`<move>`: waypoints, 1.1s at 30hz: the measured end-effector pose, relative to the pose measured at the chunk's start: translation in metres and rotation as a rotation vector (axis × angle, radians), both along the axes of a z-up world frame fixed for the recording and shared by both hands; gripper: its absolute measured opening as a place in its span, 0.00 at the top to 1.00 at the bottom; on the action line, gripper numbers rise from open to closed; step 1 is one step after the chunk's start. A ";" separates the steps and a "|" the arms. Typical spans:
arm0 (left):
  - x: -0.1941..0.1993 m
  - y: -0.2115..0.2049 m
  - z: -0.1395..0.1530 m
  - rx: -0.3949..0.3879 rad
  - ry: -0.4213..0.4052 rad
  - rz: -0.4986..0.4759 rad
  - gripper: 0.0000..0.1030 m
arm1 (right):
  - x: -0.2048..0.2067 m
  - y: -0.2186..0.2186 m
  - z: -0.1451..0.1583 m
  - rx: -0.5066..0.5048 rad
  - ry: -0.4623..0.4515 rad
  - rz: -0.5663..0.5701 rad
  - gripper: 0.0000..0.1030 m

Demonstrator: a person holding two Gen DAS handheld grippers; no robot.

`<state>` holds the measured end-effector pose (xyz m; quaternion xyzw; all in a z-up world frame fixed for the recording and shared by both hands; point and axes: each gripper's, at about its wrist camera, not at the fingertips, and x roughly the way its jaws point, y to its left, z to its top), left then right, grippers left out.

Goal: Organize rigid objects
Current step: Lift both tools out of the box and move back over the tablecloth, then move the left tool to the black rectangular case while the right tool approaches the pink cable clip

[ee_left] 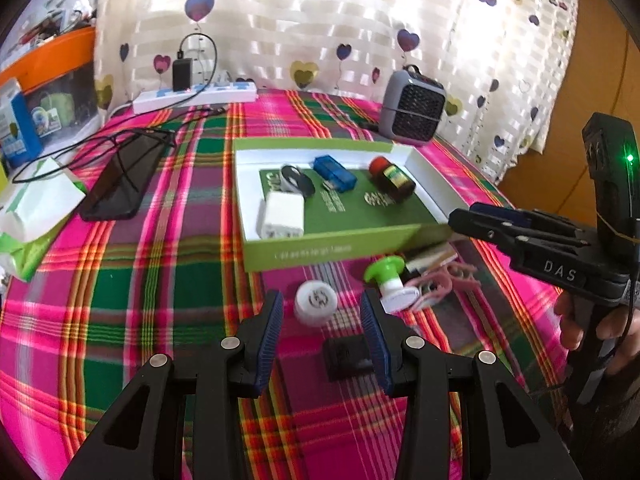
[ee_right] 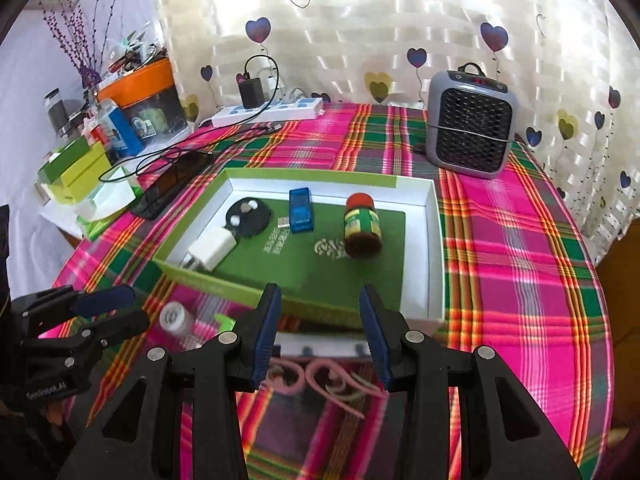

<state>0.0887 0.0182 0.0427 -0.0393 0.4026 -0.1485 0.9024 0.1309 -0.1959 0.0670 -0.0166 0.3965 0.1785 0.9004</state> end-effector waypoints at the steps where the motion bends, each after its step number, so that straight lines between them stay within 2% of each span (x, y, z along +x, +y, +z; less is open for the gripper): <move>1: -0.003 0.000 -0.003 -0.002 0.004 -0.008 0.62 | -0.003 -0.003 -0.001 -0.002 -0.002 -0.006 0.59; 9: -0.009 0.001 -0.015 -0.028 0.045 -0.039 0.62 | -0.019 -0.017 -0.014 -0.001 0.013 0.006 0.59; 17: -0.015 -0.005 -0.021 -0.061 0.073 -0.082 0.62 | -0.020 -0.029 -0.026 0.050 0.053 0.032 0.59; 33: -0.034 -0.015 -0.028 -0.070 0.106 -0.124 0.62 | -0.025 -0.024 -0.032 0.014 0.053 0.129 0.59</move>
